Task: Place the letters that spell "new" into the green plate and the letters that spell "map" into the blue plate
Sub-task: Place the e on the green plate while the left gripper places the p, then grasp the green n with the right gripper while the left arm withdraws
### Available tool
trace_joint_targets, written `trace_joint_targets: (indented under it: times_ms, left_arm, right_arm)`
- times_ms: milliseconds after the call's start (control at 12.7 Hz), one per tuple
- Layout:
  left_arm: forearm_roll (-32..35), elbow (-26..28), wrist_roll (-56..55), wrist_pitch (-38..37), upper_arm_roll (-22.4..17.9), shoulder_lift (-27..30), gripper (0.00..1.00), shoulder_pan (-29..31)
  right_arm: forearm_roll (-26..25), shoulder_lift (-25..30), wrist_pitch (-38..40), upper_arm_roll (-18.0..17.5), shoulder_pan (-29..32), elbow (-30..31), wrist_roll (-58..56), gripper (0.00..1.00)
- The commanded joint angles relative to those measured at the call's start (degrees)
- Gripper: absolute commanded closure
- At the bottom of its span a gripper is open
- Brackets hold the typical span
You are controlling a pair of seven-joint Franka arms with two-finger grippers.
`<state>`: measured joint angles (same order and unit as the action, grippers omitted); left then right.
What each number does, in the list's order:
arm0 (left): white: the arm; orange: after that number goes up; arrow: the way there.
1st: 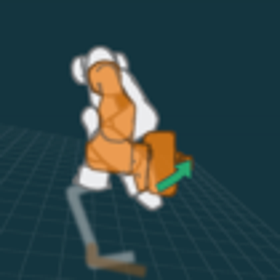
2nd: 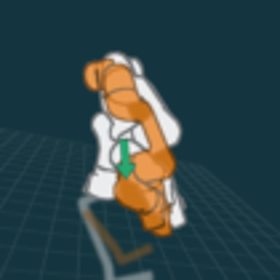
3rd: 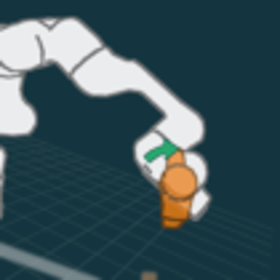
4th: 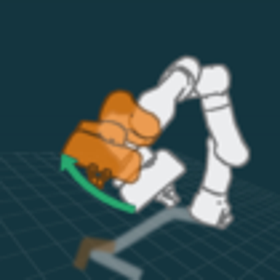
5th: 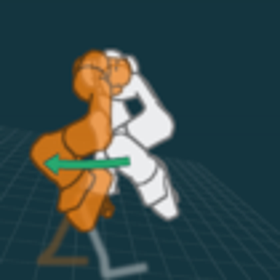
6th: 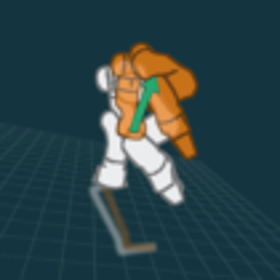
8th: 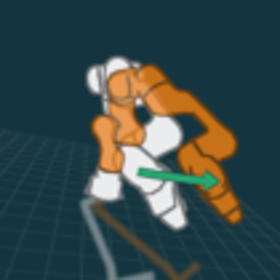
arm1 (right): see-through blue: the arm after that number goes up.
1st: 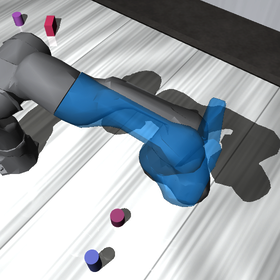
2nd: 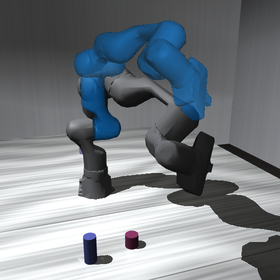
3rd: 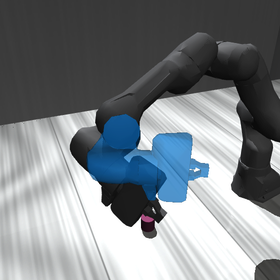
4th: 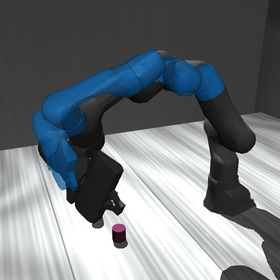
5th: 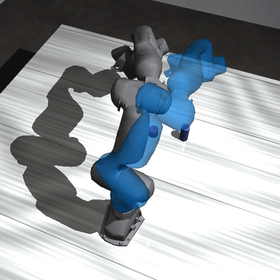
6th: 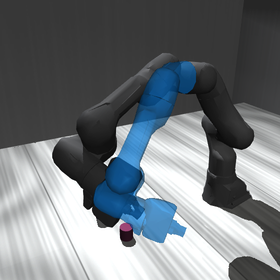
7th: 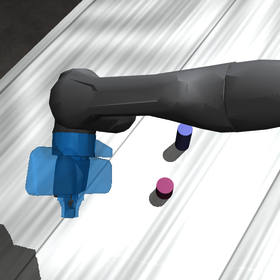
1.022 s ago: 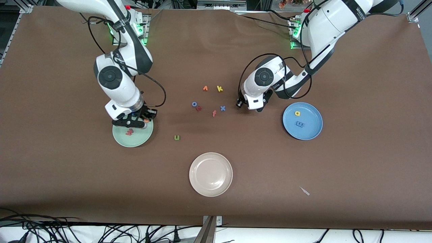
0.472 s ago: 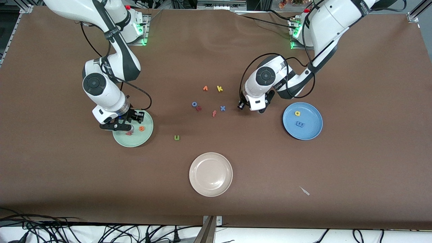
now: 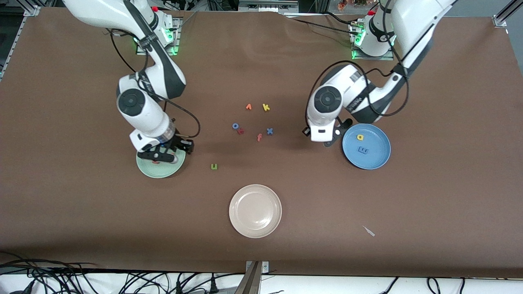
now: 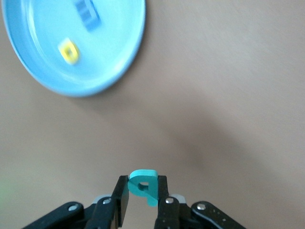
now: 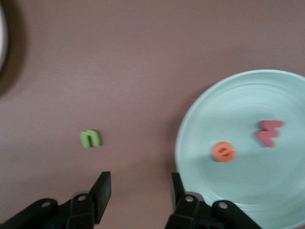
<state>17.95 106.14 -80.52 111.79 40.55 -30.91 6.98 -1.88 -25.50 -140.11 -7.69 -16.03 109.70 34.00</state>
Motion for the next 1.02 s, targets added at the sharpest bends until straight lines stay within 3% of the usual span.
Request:
trace_joint_targets:
  times_ms: [0,157,236,314,472,629,943]
  left_arm:
    - [-0.19,0.56,20.68,-4.12,0.76,-0.02,0.9,8.64]
    - [-0.19,1.78,26.18,-3.86,1.11,-0.55,0.9,11.21]
    - [-0.19,2.05,26.2,-3.6,1.11,-0.9,0.75,11.65]
    - [-0.1,2.05,26.29,-3.6,1.11,-0.99,0.35,11.74]
    - [-0.1,1.71,26.29,-3.69,1.11,-0.82,0.08,11.74]
    - [-0.1,1.18,26.37,-4.03,1.2,-0.55,0.01,11.83]
    - [-0.28,-1.11,31.26,-5.0,2.16,1.9,0.0,12.09]
  right_arm:
    - [0.65,-8.4,0.02,-0.05,-2.07,-8.33,3.35,0.4]
    - [-0.05,-13.15,-0.07,0.04,-4.08,-13.0,6.59,0.4]
    - [-0.14,-14.74,-0.16,0.04,-4.79,-14.67,7.13,0.4]
    - [-1.88,-15.62,-0.07,0.13,-5.24,-15.9,6.53,0.4]
    - [-5.58,-17.21,-0.25,0.04,-5.5,-16.53,7.39,0.4]
    - [-6.03,-17.83,-1.47,0.04,-5.59,-16.01,7.66,0.4]
    - [-8.67,-17.83,-1.83,0.04,-5.68,-15.48,7.84,0.43]
